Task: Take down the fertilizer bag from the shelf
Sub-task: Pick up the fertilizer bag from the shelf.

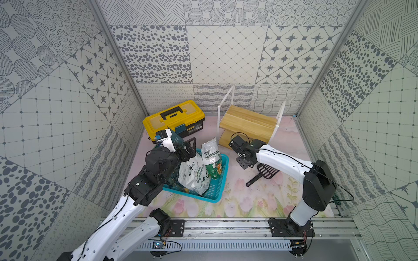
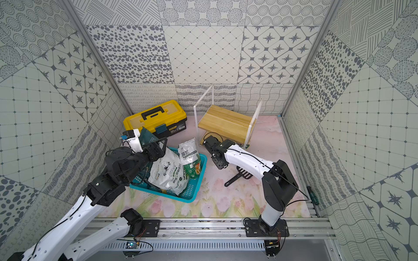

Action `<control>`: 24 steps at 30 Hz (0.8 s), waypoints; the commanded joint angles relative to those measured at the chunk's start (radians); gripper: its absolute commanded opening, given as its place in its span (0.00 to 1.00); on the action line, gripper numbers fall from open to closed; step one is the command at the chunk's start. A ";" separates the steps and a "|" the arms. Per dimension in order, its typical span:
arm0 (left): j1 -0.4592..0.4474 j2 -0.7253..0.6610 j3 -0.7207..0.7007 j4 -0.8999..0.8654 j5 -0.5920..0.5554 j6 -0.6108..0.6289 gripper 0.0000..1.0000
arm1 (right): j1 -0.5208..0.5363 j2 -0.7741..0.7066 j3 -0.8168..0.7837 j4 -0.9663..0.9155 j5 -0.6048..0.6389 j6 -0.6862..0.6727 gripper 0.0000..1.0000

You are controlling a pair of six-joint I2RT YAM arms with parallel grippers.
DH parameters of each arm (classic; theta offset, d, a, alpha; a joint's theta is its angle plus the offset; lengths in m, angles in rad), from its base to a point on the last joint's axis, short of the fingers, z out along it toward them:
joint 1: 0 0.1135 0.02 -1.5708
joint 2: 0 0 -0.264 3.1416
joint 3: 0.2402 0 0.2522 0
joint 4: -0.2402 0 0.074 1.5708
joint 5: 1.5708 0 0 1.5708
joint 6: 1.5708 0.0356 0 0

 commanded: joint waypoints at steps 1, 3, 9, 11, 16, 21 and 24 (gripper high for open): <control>0.013 0.004 -0.006 -0.022 0.007 -0.038 1.00 | -0.029 0.054 0.007 0.000 0.103 -0.060 0.57; 0.013 0.004 -0.005 -0.021 0.007 -0.043 1.00 | -0.037 0.080 0.013 0.010 0.118 -0.078 0.58; 0.014 -0.004 -0.008 -0.027 0.003 -0.053 1.00 | -0.066 0.128 0.016 0.068 0.126 -0.116 0.59; 0.015 -0.006 -0.011 -0.030 0.003 -0.057 1.00 | -0.082 0.145 0.022 0.082 0.125 -0.128 0.59; 0.014 -0.012 -0.014 -0.033 -0.004 -0.057 1.00 | -0.099 0.184 0.034 0.130 0.122 -0.172 0.59; 0.015 -0.011 -0.013 -0.034 -0.005 -0.056 1.00 | -0.121 0.219 0.049 0.148 0.136 -0.199 0.54; 0.015 -0.007 -0.013 -0.030 -0.004 -0.058 1.00 | -0.121 0.227 0.049 0.164 0.123 -0.215 0.46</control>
